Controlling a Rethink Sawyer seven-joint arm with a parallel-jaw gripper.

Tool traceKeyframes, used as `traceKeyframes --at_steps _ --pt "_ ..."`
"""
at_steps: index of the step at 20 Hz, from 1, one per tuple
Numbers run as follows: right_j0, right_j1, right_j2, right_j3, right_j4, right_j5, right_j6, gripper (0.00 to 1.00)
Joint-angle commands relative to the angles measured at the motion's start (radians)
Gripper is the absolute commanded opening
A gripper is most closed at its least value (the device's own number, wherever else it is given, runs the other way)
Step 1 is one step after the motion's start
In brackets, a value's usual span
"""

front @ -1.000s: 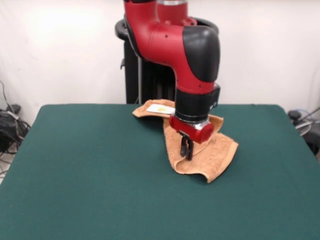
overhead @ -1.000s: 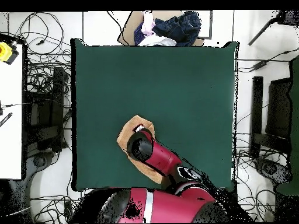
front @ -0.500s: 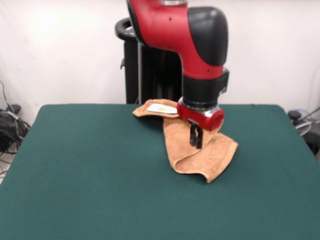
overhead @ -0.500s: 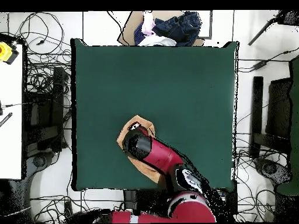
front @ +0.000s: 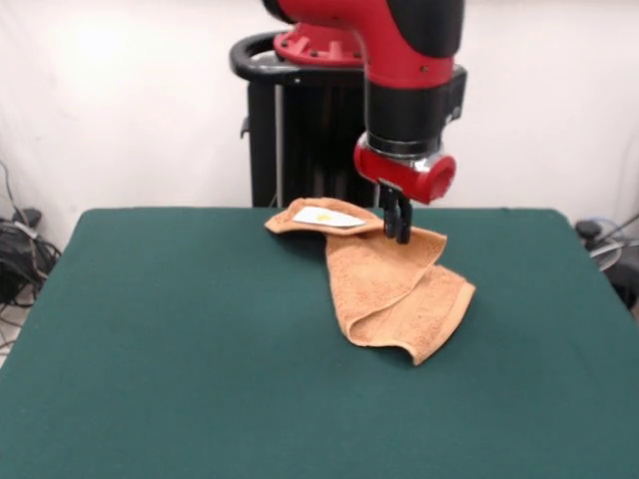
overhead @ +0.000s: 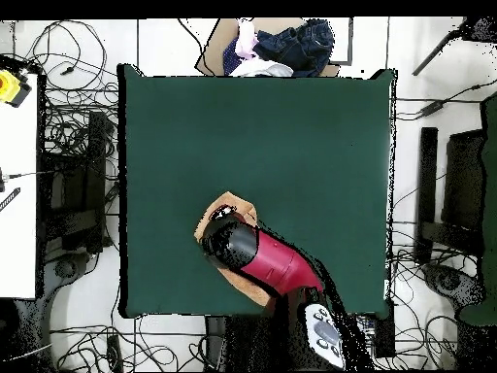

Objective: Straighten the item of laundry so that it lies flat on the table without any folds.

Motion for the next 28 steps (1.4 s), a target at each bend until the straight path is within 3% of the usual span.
traceKeyframes --at_steps 1,3,4,11,28 --pt "-0.020 0.023 0.007 0.056 0.024 -0.012 0.194 0.00" --pt "-0.020 0.023 0.010 0.066 0.020 -0.025 0.196 0.00" --pt "-0.022 0.021 0.015 0.078 0.020 -0.032 0.200 1.00" --pt "0.016 0.029 0.010 0.090 0.043 -0.050 0.247 1.00" --pt "-0.033 0.105 0.133 0.201 0.100 -0.236 0.317 1.00"
